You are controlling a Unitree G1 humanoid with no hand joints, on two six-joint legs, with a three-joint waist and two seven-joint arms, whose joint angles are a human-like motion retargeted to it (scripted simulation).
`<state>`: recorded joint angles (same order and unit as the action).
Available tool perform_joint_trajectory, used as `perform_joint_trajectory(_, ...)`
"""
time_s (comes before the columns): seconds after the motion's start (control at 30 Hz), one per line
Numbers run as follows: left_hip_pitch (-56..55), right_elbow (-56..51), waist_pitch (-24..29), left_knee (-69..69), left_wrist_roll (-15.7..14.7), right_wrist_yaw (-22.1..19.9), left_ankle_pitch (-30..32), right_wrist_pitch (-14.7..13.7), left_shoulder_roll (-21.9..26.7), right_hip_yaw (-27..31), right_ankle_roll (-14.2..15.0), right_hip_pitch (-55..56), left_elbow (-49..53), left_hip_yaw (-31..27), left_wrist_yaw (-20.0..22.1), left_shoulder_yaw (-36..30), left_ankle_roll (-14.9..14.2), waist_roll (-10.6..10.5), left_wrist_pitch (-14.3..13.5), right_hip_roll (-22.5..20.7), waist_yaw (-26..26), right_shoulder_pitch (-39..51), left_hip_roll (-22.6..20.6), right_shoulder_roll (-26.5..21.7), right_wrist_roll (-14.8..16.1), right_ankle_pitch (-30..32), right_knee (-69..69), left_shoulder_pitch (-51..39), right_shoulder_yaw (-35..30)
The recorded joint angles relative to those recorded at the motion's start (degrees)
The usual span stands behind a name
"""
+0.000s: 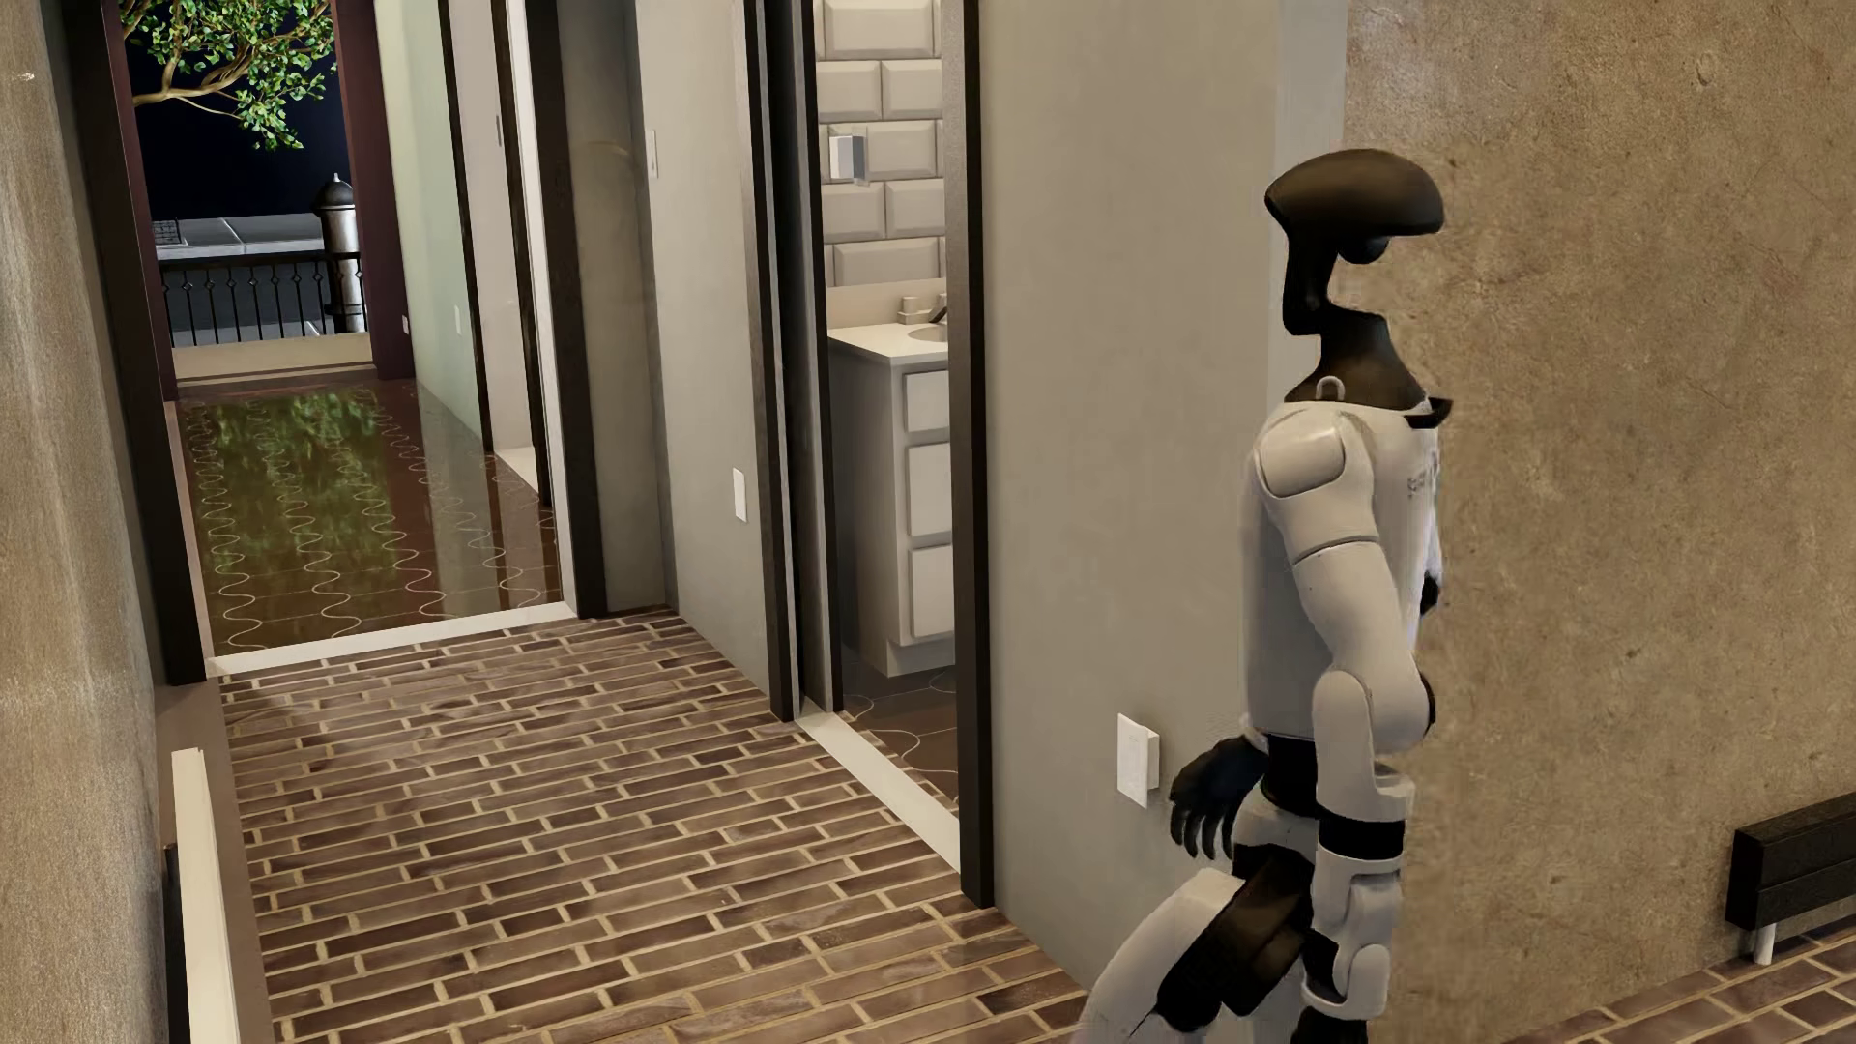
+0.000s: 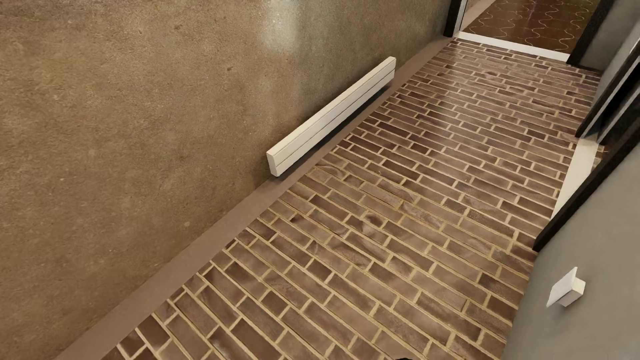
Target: Circle the corner
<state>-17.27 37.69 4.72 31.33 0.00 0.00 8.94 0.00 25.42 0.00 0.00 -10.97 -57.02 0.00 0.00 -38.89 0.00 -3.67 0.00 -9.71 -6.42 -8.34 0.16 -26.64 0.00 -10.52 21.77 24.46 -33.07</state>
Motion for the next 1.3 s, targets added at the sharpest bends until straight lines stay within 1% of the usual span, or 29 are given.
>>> perform_joint_trajectory(0.07,-1.2,2.9,0.9,-3.1,0.0,0.0,2.2,0.0,0.9,0.0,0.0,-3.6,1.0,0.0,0.0,3.7,0.0,-0.7,0.0,0.4,1.0,-1.9,-2.2,0.2,0.0,-0.4,0.0,-1.7,-4.2)
perform_joint_trajectory(0.13,-1.5,8.4,0.4,-2.1,0.0,0.0,1.8,0.0,1.5,0.0,0.0,-7.0,3.4,0.0,0.0,9.8,0.0,-1.6,0.0,0.4,-0.3,-4.8,-2.8,0.1,0.0,0.0,0.0,-2.0,-12.9)
perform_joint_trajectory(0.17,-0.7,12.1,0.1,-0.8,0.0,0.0,3.8,0.0,2.0,0.0,0.0,-9.0,4.4,0.0,0.0,11.9,0.0,-0.8,0.0,1.4,-1.8,-6.5,-2.8,0.8,0.0,1.3,-0.1,-1.7,-18.6)
perform_joint_trajectory(0.23,-0.2,17.7,-1.0,3.1,0.0,0.0,-0.2,0.0,2.9,0.0,0.0,-9.8,3.1,0.0,0.0,12.2,0.0,2.0,0.0,3.1,-2.7,-11.0,-3.0,2.3,0.0,8.0,1.5,-2.2,-28.1)
perform_joint_trajectory(0.3,5.1,18.2,-1.2,3.3,0.0,0.0,-6.9,0.0,3.0,0.0,0.0,-1.1,1.8,0.0,0.0,9.7,0.0,4.3,0.0,4.7,-3.4,-13.8,-1.8,1.5,0.0,19.0,15.3,-2.5,-33.0)
perform_joint_trajectory(0.37,7.2,16.7,-3.2,2.3,0.0,0.0,-11.4,0.0,2.1,0.0,0.0,15.9,1.6,0.0,0.0,7.5,0.0,5.3,0.0,4.0,-0.6,-13.2,-0.4,0.3,0.0,26.3,36.6,-3.5,-28.8)
perform_joint_trajectory(0.43,12.4,13.9,-3.5,-0.4,0.0,0.0,-13.2,0.0,0.6,0.0,0.0,27.6,2.5,0.0,0.0,6.3,0.0,3.4,0.0,2.2,4.3,-12.6,0.9,-0.4,0.0,18.3,48.3,-4.7,-19.4)
perform_joint_trajectory(0.47,15.1,12.2,-4.0,-1.8,0.0,0.0,-13.9,0.0,-0.1,0.0,0.0,32.0,3.4,0.0,0.0,7.1,0.0,2.1,0.0,0.8,6.1,-12.5,1.6,-0.5,0.0,18.5,47.1,-5.0,-14.2)
perform_joint_trajectory(0.5,19.8,9.4,-2.8,-3.5,0.0,0.0,-14.4,0.0,-0.4,0.0,0.0,33.3,4.5,0.0,0.0,8.4,0.0,1.4,0.0,0.4,7.4,-13.3,1.1,-0.1,0.0,21.3,41.2,-5.1,-8.7)
perform_joint_trajectory(0.57,25.2,6.1,-1.2,-4.5,0.0,0.0,-15.5,0.0,-0.2,0.0,0.0,34.1,6.4,0.0,0.0,11.7,0.0,0.6,0.0,-0.9,10.8,-12.9,0.7,1.6,0.0,27.5,21.9,-5.7,-3.6)
perform_joint_trajectory(0.6,28.3,5.0,-0.2,-4.8,0.0,0.0,-16.0,0.0,0.1,0.0,0.0,32.7,6.8,0.0,0.0,12.6,0.0,0.7,0.0,-0.9,11.8,-12.9,0.2,2.3,0.0,27.3,12.2,-6.1,-3.1)
perform_joint_trajectory(0.63,31.0,4.1,0.4,-5.0,0.0,0.0,-16.4,0.0,0.5,0.0,0.0,31.7,7.3,0.0,0.0,13.4,0.0,0.8,0.0,-0.4,12.3,-13.2,-0.5,2.5,0.0,21.9,4.5,-6.3,-3.2)
perform_joint_trajectory(0.67,33.0,3.8,0.5,-5.1,0.0,0.0,-16.8,0.0,0.7,0.0,0.0,31.3,7.9,0.0,0.0,14.1,0.0,1.1,0.0,1.1,12.7,-13.6,-1.7,2.5,0.0,13.2,1.7,-6.2,-3.9)
perform_joint_trajectory(0.7,34.8,4.7,0.3,-5.0,0.0,0.0,-17.1,0.0,0.8,0.0,0.0,32.6,8.5,0.0,0.0,14.9,0.0,0.8,0.0,1.6,12.4,-13.7,-2.2,2.4,0.0,11.6,1.9,-5.8,-5.1)
perform_joint_trajectory(0.77,37.0,9.5,-0.9,-3.4,0.0,0.0,-15.5,0.0,0.3,0.0,0.0,35.0,9.2,0.0,0.0,16.8,0.0,-1.1,0.0,0.4,13.0,-13.4,-0.2,2.4,0.0,26.1,4.5,-3.0,-9.5)
perform_joint_trajectory(0.8,36.9,12.3,-2.2,-1.3,0.0,0.0,-11.9,0.0,-0.3,0.0,0.0,35.8,8.9,0.0,0.0,16.8,0.0,-2.7,0.0,-0.5,13.1,-13.7,1.8,2.2,0.0,29.1,6.6,-0.9,-12.3)
perform_joint_trajectory(0.87,30.6,17.1,-4.1,12.3,0.0,0.0,3.0,0.0,-1.4,0.0,0.0,31.5,5.9,0.0,0.0,13.2,0.0,-5.5,0.0,-1.6,10.8,-15.1,6.8,1.0,0.0,24.3,7.9,2.0,-19.5)
perform_joint_trajectory(0.9,20.5,18.5,-6.2,23.7,0.0,0.0,8.5,0.0,-1.4,0.0,0.0,31.0,4.4,0.0,0.0,10.3,0.0,-7.2,0.0,-3.8,8.2,-13.8,10.5,0.5,0.0,21.8,6.8,1.7,-24.6)
perform_joint_trajectory(0.93,13.1,19.2,-6.6,33.1,0.0,0.0,5.6,0.0,-1.4,0.0,0.0,28.4,2.9,0.0,0.0,8.1,0.0,-7.1,0.0,-4.5,5.3,-12.2,10.8,0.0,0.0,18.8,5.8,1.7,-28.5)
perform_joint_trajectory(0.97,9.0,19.5,-5.4,39.7,0.0,0.0,-1.2,0.0,-1.3,0.0,0.0,23.1,1.9,0.0,0.0,5.8,0.0,-6.3,0.0,-4.5,3.1,-9.9,11.4,-0.4,0.0,14.4,4.6,2.2,-32.1)
perform_joint_trajectory(1.0,6.2,19.3,-3.7,42.1,0.0,0.0,-6.9,0.0,-1.2,0.0,0.0,17.0,0.8,0.0,0.0,3.5,0.0,-5.2,0.0,-4.0,1.4,-7.8,11.1,-0.7,0.0,9.3,3.2,3.0,-32.5)
perform_joint_trajectory(1.03,4.2,18.2,-2.2,40.8,0.0,0.0,-11.7,0.0,-1.2,0.0,0.0,10.7,-0.3,0.0,0.0,0.7,0.0,-4.0,0.0,-3.1,0.3,-6.4,10.3,-1.1,0.0,3.8,2.1,3.8,-29.0)
perform_joint_trajectory(1.07,3.1,15.7,-0.6,35.8,0.0,0.0,-15.0,0.0,-1.5,0.0,0.0,5.0,-2.0,0.0,0.0,-1.9,0.0,-2.4,0.0,-0.9,-0.8,-6.1,7.9,-1.7,0.0,-0.7,2.3,4.3,-22.0)
perform_joint_trajectory(1.1,1.2,12.8,0.2,28.6,0.0,0.0,-15.7,0.0,-1.8,0.0,0.0,1.9,-2.9,0.0,0.0,-4.4,0.0,-1.6,0.0,-0.2,-2.0,-5.2,6.9,-2.0,0.0,-2.7,2.0,4.2,-14.9)
perform_joint_trajectory(1.13,0.2,9.4,1.0,19.7,0.0,0.0,-12.7,0.0,-2.1,0.0,0.0,-0.6,-3.1,0.0,0.0,-5.6,0.0,-0.8,0.0,0.5,-2.7,-4.2,5.7,-2.1,0.0,-3.3,1.6,3.9,-8.3)
perform_joint_trajectory(1.17,0.0,5.8,1.3,10.1,0.0,0.0,-7.4,0.0,-2.4,0.0,0.0,-2.7,-2.5,0.0,0.0,-5.4,0.0,-0.6,0.0,0.7,-3.0,-3.1,5.1,-2.3,0.0,-3.7,1.5,3.8,-3.2)
perform_joint_trajectory(1.2,-0.1,2.6,1.3,1.6,0.0,0.0,-2.1,0.0,-2.6,0.0,0.0,-4.5,-1.3,0.0,0.0,-4.0,0.0,-0.5,0.0,0.8,-3.2,-2.0,4.6,-2.4,0.0,-3.8,1.5,3.7,0.3)
perform_joint_trajectory(1.23,1.1,-0.2,1.8,-4.2,0.0,0.0,0.3,0.0,-2.6,0.0,0.0,-7.1,0.0,0.0,0.0,-2.2,0.0,-0.3,0.0,1.3,-3.2,-1.2,4.4,-2.6,0.0,-3.5,1.4,3.7,2.2)
perform_joint_trajectory(1.3,0.5,-4.0,2.2,-2.4,0.0,0.0,-1.6,0.0,-1.9,0.0,0.0,-11.8,1.6,0.0,0.0,0.4,0.0,0.5,0.0,2.6,-2.8,-1.6,4.0,-2.5,0.0,-1.5,1.0,2.6,3.3)
